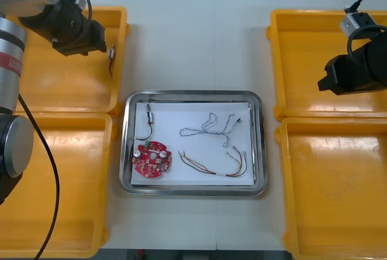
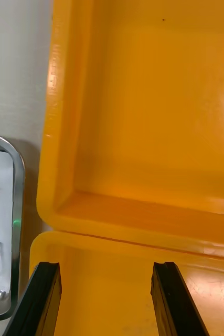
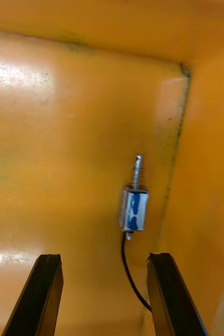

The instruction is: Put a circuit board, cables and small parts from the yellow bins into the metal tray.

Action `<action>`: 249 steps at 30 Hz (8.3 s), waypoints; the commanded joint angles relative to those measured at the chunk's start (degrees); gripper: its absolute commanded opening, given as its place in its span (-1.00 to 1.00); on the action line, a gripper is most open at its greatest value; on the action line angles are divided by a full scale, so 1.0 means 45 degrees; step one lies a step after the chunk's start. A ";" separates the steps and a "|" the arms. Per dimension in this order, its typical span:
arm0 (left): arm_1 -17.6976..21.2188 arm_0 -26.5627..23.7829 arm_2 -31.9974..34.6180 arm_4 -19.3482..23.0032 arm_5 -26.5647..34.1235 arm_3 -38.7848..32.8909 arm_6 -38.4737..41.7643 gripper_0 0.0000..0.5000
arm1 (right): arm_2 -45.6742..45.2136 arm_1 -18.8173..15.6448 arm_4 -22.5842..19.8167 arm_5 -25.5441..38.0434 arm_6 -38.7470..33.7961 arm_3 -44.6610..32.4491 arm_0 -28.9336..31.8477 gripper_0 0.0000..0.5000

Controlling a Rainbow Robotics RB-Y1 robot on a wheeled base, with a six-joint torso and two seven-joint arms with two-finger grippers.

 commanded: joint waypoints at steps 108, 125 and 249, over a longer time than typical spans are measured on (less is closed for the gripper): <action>-0.1219 -0.1948 0.0855 -0.2344 -0.3163 0.3906 -0.1975 -0.07 | -0.3140 -0.0397 -0.0092 0.0040 -0.1475 -0.3655 0.6123 1.00; -0.1141 -0.1557 0.0855 -0.2383 -0.3515 0.3906 -0.2346 -0.21 | -0.3140 -0.0397 -0.0092 0.0040 -0.1475 -0.3655 0.6123 1.00; -0.0106 0.4615 -1.0063 -0.1054 0.1056 -1.0840 1.0936 -1.00 | -0.3140 -0.0397 -0.0092 0.0040 -0.1475 -0.3655 0.6123 1.00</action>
